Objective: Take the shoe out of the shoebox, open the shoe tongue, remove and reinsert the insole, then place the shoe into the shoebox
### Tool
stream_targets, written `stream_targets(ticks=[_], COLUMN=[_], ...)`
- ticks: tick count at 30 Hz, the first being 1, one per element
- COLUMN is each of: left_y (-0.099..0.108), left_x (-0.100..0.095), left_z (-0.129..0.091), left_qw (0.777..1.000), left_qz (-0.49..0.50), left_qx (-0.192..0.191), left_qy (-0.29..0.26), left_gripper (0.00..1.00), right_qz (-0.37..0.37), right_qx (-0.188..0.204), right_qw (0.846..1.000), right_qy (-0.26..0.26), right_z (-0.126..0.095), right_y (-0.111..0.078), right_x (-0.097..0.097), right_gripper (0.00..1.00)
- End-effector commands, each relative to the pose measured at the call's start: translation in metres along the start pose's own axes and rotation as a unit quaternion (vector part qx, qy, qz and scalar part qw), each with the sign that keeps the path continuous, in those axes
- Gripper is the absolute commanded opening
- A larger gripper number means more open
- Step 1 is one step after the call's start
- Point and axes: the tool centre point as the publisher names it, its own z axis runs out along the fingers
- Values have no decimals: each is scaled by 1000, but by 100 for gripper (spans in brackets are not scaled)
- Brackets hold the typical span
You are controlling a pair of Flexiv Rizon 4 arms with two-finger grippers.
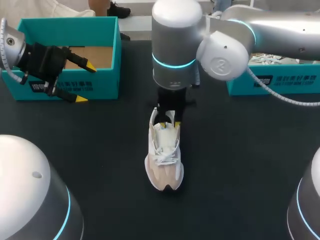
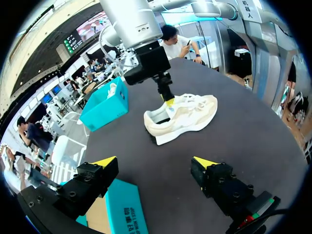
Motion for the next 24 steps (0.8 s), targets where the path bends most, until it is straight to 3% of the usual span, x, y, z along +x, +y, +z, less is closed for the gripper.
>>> stream_targets(ticks=[1, 4, 5, 7, 20, 22, 24], left_y=[0, 0, 0, 0, 0, 0, 0], left_x=[1, 1, 1, 1, 1, 1, 1], left_z=[-1, -1, -1, -1, -1, -1, -1], left_qw=[1000, 1000, 1000, 1000, 1000, 1000, 1000], left_qz=[0, 0, 0, 0, 0, 0, 0], left_qx=[-1, -1, -1, -1, -1, -1, -1], left_qy=[1, 1, 1, 1, 1, 1, 1], left_gripper=[100, 100, 100, 100, 100, 100, 100], right_qz=[-149, -243, -264, -270, -270, -374, -416], right_qx=[-43, -68, -78, -96, -96, -38, -8], right_qw=[988, 968, 961, 957, 957, 925, 907], right_qy=[4, -8, -24, -39, -39, -56, -62], right_z=[-35, -48, -55, -61, -61, -60, -53], right_y=[7, 23, 29, 34, 34, 39, 43], right_x=[-12, -12, -8, -7, -7, 6, 1], right_gripper=[38, 46, 57, 100, 100, 100, 100])
